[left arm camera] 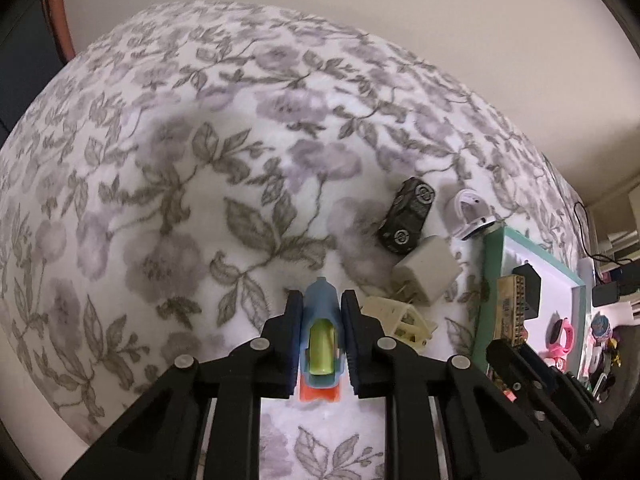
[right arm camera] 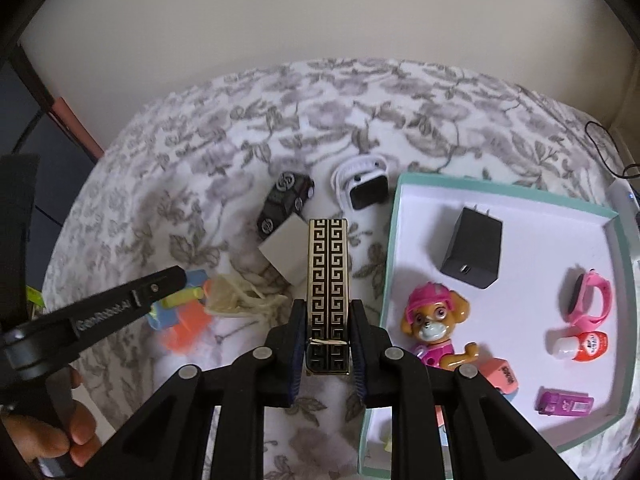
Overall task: Organize rigid objects
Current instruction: 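Lift and carry the orange-blue toy and patterned strip over the tray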
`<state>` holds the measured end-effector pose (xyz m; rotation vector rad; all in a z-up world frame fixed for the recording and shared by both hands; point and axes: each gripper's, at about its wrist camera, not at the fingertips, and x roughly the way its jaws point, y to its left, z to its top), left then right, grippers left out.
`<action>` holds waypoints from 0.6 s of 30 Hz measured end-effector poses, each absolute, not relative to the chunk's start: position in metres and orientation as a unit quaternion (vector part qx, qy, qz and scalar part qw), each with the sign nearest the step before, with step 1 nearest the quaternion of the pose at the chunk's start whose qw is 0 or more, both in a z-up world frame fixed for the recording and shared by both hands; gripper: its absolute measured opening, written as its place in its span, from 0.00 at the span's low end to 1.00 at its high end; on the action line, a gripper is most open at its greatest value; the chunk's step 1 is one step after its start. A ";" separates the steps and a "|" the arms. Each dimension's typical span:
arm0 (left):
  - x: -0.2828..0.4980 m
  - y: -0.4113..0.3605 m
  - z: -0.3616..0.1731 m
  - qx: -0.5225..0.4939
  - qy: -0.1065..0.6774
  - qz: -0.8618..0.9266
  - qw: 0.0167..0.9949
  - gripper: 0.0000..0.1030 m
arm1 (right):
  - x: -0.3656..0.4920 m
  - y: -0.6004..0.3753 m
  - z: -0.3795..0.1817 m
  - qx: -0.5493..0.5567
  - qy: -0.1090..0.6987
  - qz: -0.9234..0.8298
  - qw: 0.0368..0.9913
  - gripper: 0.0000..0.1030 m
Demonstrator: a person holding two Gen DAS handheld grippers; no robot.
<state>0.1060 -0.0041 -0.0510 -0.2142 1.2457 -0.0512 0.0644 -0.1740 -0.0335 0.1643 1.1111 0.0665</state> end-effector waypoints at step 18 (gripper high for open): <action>0.096 -0.001 -0.009 -0.105 0.526 -0.045 0.843 0.19 | 0.052 -0.189 0.001 0.099 0.488 0.026 0.867 0.21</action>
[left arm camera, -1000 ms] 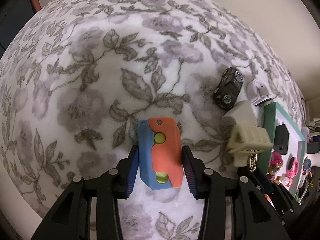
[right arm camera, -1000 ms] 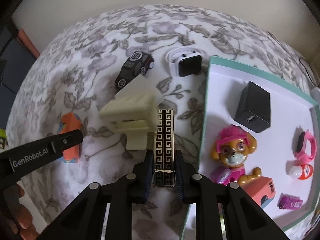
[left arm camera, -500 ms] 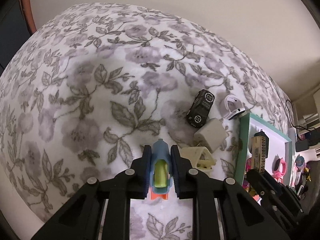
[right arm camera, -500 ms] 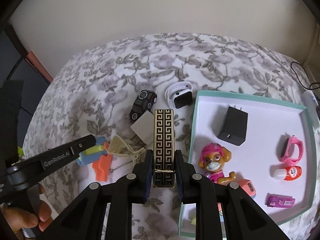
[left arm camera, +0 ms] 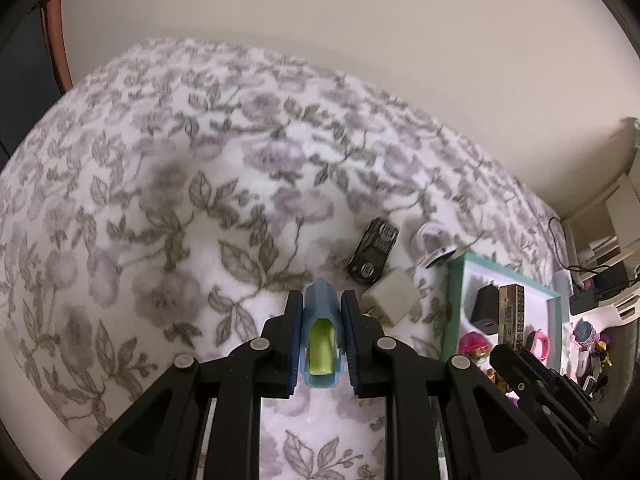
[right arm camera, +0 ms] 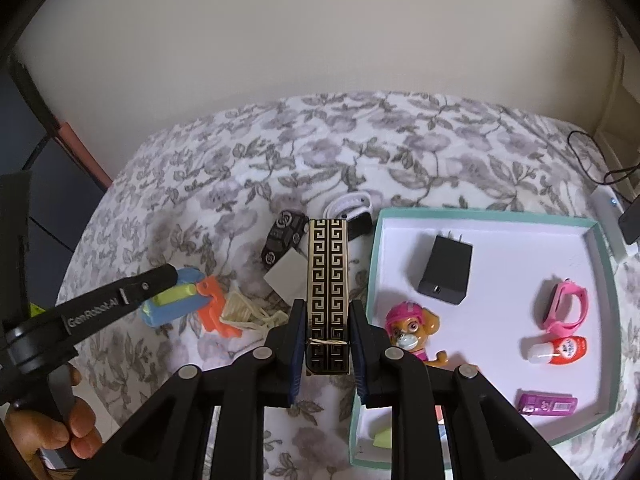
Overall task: Organize rigid objects
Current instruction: 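Lift and carry the orange-blue toy and patterned strip over the tray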
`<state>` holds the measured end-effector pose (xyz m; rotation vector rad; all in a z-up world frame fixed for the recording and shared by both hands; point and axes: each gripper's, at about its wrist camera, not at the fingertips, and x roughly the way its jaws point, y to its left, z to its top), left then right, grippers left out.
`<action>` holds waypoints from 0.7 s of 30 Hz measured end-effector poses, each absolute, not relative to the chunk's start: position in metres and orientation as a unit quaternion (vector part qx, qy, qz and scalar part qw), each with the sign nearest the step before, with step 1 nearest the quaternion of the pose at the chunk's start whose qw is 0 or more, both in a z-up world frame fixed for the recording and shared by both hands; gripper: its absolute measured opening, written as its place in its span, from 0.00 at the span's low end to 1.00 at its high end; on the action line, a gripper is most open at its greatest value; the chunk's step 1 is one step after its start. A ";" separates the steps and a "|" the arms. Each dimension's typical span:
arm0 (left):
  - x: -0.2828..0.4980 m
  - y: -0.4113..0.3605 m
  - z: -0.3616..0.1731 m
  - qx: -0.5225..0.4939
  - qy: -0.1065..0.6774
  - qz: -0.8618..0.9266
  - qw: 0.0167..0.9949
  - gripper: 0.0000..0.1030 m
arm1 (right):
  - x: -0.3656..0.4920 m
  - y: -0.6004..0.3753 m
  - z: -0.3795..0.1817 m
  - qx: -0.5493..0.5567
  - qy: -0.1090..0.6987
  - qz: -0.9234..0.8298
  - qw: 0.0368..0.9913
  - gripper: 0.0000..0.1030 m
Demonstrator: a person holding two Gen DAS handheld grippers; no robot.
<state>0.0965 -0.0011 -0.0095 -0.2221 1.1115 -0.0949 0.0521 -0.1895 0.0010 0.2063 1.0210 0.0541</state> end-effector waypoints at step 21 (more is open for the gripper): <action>0.058 -0.040 0.090 -0.067 0.391 -0.116 0.911 0.19 | 0.025 -0.246 0.064 0.130 0.406 -0.029 0.904 0.21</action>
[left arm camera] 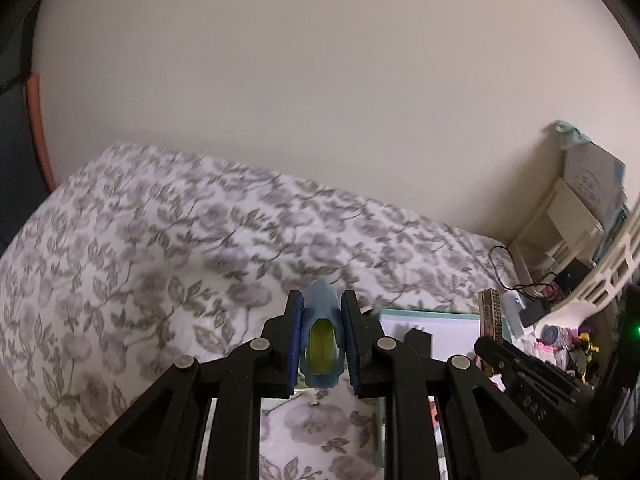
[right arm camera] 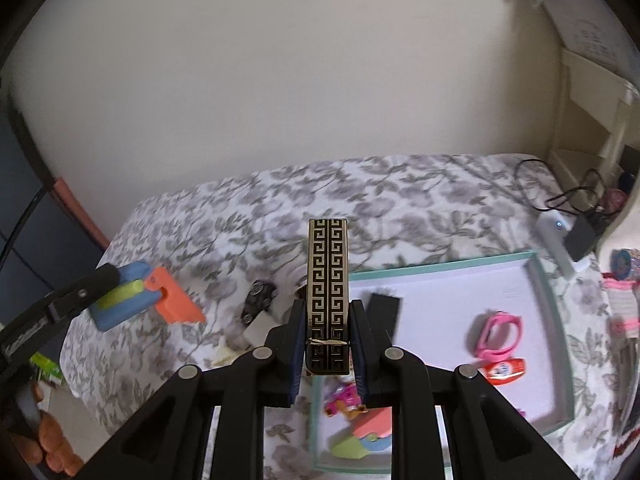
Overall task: Organize rigid objects
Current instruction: 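Lift and carry the orange-blue toy and patterned strip over the tray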
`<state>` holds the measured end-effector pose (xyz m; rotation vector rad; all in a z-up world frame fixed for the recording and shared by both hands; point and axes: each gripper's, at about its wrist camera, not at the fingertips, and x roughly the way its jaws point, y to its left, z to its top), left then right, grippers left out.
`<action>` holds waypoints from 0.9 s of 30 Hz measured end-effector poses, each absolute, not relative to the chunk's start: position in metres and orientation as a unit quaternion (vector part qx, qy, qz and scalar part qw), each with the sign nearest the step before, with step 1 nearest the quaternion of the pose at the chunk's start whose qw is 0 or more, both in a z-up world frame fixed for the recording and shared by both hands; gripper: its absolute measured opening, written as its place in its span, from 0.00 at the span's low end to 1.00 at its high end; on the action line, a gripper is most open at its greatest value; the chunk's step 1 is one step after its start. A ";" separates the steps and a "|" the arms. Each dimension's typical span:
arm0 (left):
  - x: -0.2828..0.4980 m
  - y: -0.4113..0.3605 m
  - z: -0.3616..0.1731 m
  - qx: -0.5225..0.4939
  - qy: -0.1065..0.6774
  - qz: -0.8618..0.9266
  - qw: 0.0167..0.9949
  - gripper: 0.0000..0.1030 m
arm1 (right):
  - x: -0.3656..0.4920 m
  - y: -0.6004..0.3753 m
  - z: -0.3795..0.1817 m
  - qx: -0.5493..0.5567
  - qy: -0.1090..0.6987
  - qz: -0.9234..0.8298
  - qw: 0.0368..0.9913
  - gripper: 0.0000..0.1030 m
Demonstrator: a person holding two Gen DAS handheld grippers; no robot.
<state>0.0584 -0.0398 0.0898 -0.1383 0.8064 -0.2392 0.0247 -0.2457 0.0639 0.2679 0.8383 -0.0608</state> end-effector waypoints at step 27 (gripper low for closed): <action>0.048 -0.183 0.008 0.006 0.492 -0.248 0.835 0.19 | 0.025 -0.336 -0.012 0.151 0.508 -0.136 0.837 0.22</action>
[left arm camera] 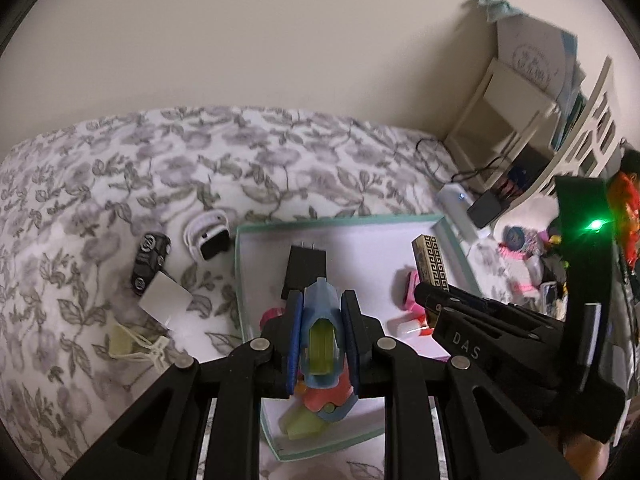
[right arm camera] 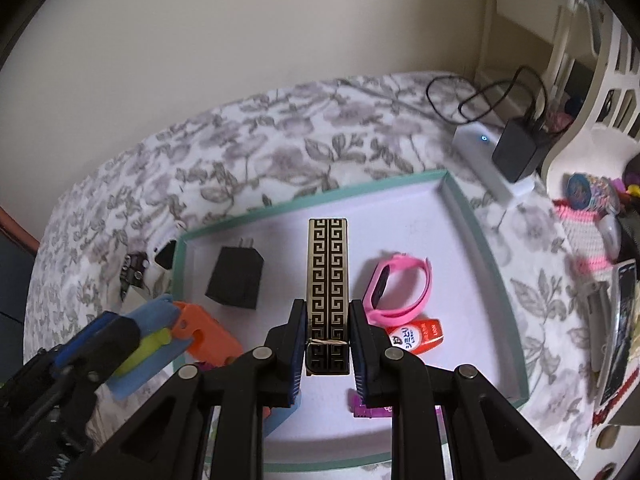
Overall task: Organize rigid objects
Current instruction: 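Lift and carry the orange-blue toy and patterned strip over the tray, then lower both items into the tray and open both grippers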
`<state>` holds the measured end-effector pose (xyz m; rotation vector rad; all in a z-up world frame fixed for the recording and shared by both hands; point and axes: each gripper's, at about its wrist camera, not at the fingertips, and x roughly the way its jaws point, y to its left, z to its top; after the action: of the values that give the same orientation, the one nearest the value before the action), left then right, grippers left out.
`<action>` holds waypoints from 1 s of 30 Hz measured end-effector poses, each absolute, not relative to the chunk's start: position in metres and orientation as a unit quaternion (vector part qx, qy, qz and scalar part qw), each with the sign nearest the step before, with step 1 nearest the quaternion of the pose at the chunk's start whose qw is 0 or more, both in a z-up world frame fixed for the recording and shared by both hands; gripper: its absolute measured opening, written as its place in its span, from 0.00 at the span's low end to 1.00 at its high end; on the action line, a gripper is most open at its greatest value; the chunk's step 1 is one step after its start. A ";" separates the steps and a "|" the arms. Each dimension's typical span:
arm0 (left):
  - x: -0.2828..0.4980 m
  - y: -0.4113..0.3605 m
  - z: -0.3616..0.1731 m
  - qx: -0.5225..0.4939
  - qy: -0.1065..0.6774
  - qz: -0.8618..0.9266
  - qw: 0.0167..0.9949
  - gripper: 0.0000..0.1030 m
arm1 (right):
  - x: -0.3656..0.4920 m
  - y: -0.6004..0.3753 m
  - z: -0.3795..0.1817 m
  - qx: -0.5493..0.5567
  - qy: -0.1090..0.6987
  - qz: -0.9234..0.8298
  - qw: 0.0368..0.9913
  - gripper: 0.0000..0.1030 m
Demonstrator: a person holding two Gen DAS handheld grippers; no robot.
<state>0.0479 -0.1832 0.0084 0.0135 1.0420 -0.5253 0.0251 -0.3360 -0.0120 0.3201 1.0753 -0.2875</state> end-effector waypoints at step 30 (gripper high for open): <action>0.060 -0.205 -0.064 0.022 0.574 -0.218 0.789 0.20 | 0.036 -0.348 -0.070 0.159 0.581 -0.144 0.785 0.22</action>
<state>0.0602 -0.2045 -0.0638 0.0465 1.2366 -0.4702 0.0360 -0.3482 -0.0702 0.3428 1.2532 -0.3112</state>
